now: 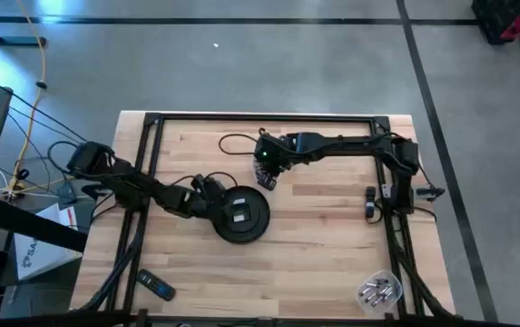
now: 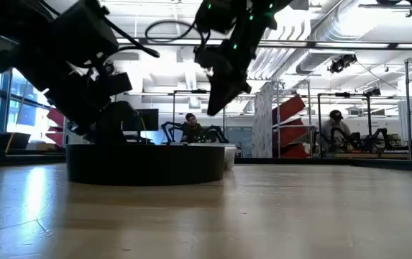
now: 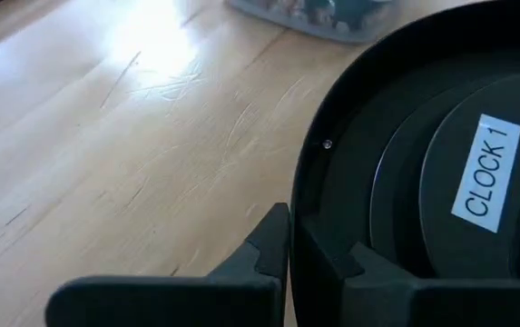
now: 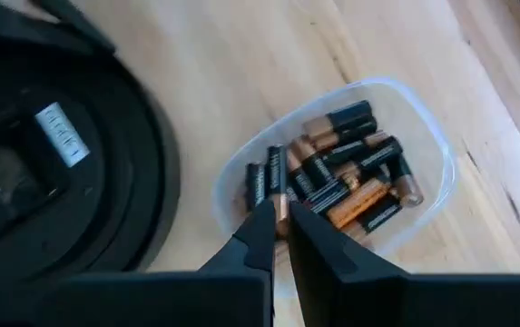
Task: Insert battery
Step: Insert the black battery into the black clock
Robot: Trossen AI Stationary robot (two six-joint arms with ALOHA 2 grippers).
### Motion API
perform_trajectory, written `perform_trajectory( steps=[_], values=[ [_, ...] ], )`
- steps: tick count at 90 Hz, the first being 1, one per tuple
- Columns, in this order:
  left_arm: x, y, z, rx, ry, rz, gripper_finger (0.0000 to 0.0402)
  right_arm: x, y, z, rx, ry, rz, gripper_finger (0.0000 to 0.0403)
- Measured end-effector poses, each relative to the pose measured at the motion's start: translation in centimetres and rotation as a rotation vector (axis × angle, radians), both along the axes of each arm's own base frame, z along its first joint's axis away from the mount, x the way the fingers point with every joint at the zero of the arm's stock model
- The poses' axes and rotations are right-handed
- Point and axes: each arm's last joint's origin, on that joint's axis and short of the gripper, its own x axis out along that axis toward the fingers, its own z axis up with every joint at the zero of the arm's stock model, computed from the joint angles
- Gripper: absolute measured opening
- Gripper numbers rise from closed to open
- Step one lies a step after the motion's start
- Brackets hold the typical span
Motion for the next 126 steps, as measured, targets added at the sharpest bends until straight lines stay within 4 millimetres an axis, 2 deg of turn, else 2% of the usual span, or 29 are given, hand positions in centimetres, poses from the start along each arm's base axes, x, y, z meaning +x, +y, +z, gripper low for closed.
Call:
perform_trajectory(
  steps=[15, 25, 51, 70, 82, 98, 126],
  values=[
    [0.3, 0.1, 0.1, 0.005, 0.0, -0.041, 0.0004, 0.5, -1.0, -1.6, 0.065, -0.01, -0.145, 0.0072],
    [0.5, 0.0, 0.2, -0.002, -0.005, -0.078, 0.0025, 0.7, -1.5, -2.5, 0.098, -0.006, -0.219, 0.0088],
    [0.5, -0.1, 0.8, -0.01, 0.012, -0.153, 0.0147, 1.2, -2.0, -4.8, 0.146, 0.021, -0.344, 0.0073],
    [-0.4, 0.3, 4.1, -0.042, -0.03, -0.292, 0.0202, 1.0, -2.5, -5.3, 0.149, 0.034, -0.416, 0.0054],
    [-1.8, 1.1, 6.5, -0.026, -0.059, -0.342, 0.0213, 0.9, -2.8, -5.3, 0.154, 0.038, -0.445, 0.0052],
    [-2.9, 2.1, 9.0, 0.021, -0.168, -0.306, 0.0213, 0.9, -2.9, -5.6, 0.159, 0.048, -0.449, 0.0052],
    [-2.8, 3.3, 10.5, 0.089, -0.257, -0.281, 0.0214, -0.5, -3.8, -5.3, 0.129, 0.189, -0.457, 0.0052]
  ],
)
